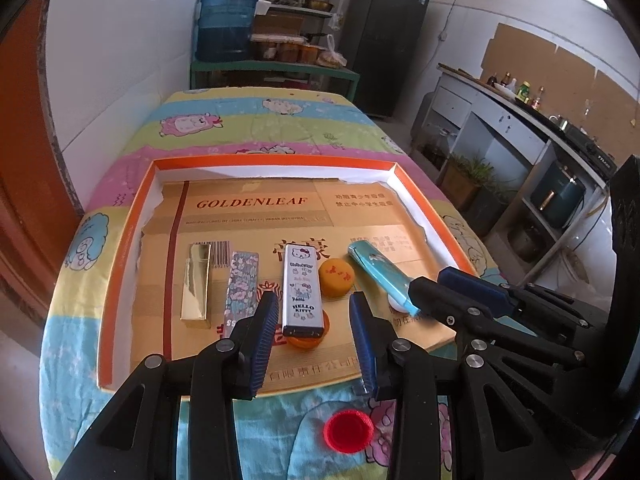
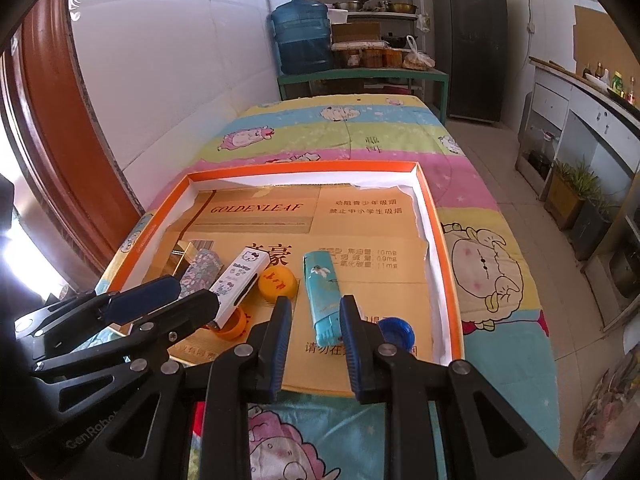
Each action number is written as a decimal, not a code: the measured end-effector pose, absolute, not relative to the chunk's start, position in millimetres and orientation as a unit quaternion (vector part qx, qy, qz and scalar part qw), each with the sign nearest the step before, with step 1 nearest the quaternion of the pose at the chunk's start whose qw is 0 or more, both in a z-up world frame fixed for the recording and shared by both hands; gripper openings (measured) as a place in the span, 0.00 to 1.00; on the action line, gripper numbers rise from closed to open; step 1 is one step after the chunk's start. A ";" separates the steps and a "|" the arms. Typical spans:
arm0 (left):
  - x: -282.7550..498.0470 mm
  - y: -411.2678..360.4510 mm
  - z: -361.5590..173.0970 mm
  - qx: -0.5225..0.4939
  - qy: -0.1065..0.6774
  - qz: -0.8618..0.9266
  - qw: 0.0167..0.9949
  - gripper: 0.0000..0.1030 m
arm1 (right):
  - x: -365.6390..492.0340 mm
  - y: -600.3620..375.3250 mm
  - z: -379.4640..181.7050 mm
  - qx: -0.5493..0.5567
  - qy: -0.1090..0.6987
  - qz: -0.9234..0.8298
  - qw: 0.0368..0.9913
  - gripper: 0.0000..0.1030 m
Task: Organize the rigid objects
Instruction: 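Lift both open grippers away from the box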
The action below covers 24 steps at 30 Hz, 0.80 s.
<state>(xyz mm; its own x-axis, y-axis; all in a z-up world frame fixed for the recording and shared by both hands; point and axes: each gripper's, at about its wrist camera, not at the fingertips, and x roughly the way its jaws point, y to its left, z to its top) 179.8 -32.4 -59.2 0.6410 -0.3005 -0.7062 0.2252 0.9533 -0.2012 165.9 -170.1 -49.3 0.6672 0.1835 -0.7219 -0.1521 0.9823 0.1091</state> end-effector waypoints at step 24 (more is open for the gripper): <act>130.0 -14.3 -44.2 -0.057 0.381 -0.141 0.912 0.37 | 130.6 -166.2 -35.1 0.017 0.387 0.094 0.917 0.24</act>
